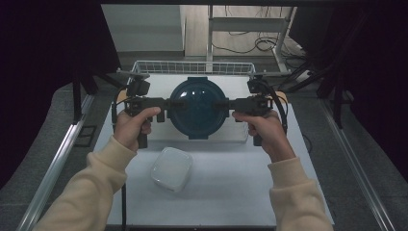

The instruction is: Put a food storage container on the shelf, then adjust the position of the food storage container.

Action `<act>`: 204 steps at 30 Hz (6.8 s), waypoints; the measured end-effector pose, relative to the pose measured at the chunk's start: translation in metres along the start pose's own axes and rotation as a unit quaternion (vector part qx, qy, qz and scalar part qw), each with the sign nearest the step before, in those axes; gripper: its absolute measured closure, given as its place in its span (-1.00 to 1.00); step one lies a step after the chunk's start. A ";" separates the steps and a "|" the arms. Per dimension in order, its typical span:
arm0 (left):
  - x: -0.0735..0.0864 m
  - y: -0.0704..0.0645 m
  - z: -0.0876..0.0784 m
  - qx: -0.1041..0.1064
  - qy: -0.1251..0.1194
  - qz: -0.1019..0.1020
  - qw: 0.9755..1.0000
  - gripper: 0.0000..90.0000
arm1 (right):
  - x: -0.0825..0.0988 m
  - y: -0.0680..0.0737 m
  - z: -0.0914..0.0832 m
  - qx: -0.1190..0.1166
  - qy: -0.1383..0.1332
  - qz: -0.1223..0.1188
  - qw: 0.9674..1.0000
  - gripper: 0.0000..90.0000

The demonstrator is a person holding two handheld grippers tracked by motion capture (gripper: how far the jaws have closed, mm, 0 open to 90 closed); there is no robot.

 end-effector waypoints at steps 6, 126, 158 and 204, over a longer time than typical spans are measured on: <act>-0.019 0.007 0.000 0.003 0.004 -0.001 1.000 -0.22 | -0.018 -0.003 0.006 0.004 0.003 0.000 1.000 -0.10; 0.134 0.056 -0.020 -0.091 0.023 0.163 0.982 -0.40 | 0.143 -0.039 -0.016 0.110 -0.021 -0.116 0.987 -0.57; 0.175 0.074 -0.019 -0.091 0.047 0.146 0.984 -0.40 | 0.190 -0.069 -0.014 0.133 0.005 -0.095 0.986 -0.55; 0.216 0.038 0.087 -0.112 0.217 0.214 0.946 1.00 | 0.193 -0.080 -0.013 0.143 0.018 -0.082 0.986 -0.55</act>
Point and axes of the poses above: each handheld gripper's, and its own axes: z roughly forward along the jaws, x roughly out of its underside, y roughly to its left, the point moved 3 cm from there along z, roughly forward along the jaws, and after that the axes turned 3 degrees about x, right-handed, at the moved point
